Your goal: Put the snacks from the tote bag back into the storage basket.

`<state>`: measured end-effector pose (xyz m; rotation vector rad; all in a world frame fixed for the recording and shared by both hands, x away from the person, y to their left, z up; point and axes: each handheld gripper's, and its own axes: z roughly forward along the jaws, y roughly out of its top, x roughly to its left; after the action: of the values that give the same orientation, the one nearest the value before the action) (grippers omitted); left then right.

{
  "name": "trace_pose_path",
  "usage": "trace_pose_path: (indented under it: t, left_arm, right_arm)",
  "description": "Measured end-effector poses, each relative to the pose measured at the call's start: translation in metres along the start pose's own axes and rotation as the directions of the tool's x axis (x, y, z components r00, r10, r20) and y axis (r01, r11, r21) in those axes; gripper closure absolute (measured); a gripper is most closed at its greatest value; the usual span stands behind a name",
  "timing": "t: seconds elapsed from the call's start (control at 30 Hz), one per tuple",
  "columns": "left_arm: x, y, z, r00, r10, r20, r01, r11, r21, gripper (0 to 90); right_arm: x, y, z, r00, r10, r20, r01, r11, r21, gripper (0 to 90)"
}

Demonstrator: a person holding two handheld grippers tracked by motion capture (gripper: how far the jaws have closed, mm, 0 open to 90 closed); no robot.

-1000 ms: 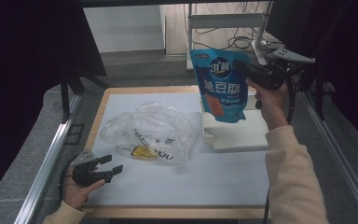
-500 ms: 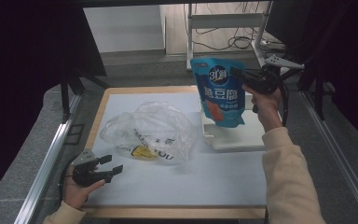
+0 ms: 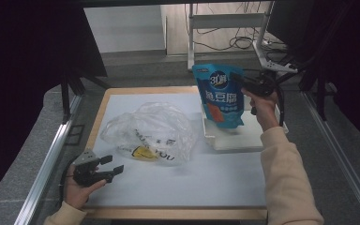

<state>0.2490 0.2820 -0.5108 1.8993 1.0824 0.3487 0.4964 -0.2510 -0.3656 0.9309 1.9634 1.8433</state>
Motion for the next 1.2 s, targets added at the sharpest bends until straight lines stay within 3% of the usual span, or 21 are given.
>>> trace_pose_path:
  t: [0.3, 0.6, 0.8, 1.2]
  left_arm:
    - [-0.001, 0.000, -0.001, 1.0000, 0.004, 0.003, -0.004, 1.0000, -0.002, 31.5]
    - [-0.001, 0.000, -0.003, 1.0000, 0.001, 0.009, -0.001, 0.9999, -0.010, 31.5]
    - [-0.001, 0.000, -0.003, 0.9999, 0.005, 0.016, -0.005, 0.9999, -0.010, 31.4]
    - [-0.001, 0.000, 0.000, 0.9988, 0.013, 0.047, -0.012, 0.9998, -0.014, 31.5]
  right_arm:
    - [-0.011, -0.001, -0.014, 0.9982, -0.032, 0.051, 0.031, 0.999, 0.024, 85.9]
    - [-0.019, 0.000, -0.027, 0.9875, -0.056, 0.147, 0.046, 0.996, 0.072, 83.5]
    - [-0.019, 0.001, -0.027, 0.9809, -0.085, 0.175, 0.071, 0.994, 0.085, 79.2]
    - [-0.017, -0.002, -0.041, 0.9695, -0.086, 0.229, 0.058, 0.990, 0.126, 66.7]
